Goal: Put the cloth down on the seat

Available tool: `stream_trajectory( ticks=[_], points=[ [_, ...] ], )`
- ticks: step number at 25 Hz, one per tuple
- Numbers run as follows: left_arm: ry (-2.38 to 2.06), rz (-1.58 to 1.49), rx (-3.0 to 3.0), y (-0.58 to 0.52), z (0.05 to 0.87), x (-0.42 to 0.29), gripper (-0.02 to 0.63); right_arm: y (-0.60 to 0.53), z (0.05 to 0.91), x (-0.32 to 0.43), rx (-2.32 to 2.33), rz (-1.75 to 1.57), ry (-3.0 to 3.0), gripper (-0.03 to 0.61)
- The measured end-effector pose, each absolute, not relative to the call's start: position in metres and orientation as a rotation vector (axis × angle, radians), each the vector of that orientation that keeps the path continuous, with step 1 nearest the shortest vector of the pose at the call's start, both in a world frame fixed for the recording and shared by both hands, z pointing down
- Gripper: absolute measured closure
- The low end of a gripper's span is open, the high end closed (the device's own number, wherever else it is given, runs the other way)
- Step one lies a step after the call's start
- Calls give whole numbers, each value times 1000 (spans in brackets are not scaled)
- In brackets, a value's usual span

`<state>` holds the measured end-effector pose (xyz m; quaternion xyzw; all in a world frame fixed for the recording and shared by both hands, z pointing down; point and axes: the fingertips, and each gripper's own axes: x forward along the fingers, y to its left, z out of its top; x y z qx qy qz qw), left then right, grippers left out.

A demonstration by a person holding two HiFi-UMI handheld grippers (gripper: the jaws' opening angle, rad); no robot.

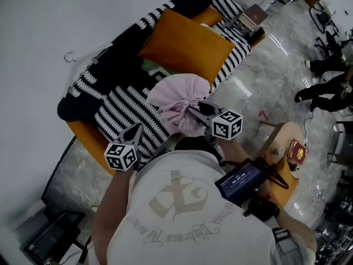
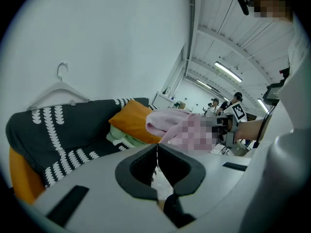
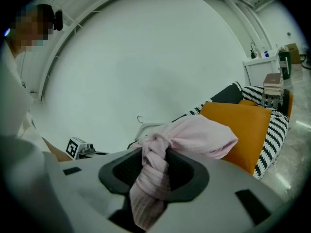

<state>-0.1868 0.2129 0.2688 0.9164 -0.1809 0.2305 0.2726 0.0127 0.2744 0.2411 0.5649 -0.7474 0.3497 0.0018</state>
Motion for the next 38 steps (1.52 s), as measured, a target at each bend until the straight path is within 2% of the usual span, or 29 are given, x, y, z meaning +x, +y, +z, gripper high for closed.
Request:
stream_trajectory(
  ticks=[10, 22, 31, 38],
  points=[
    [-530, 648, 2421, 175, 273, -146, 597, 221, 253, 49, 1670, 1141, -2353, 417],
    [-678, 662, 2320, 108, 291, -120, 597, 117, 280, 56, 1346, 1146, -2445, 417],
    [-826, 631, 2272, 109, 274, -139, 597, 105, 275, 21, 1107, 1113, -2512, 417],
    [-945, 634, 2198, 97, 292, -132, 597, 77, 315, 21, 905, 1092, -2531, 417]
  ],
)
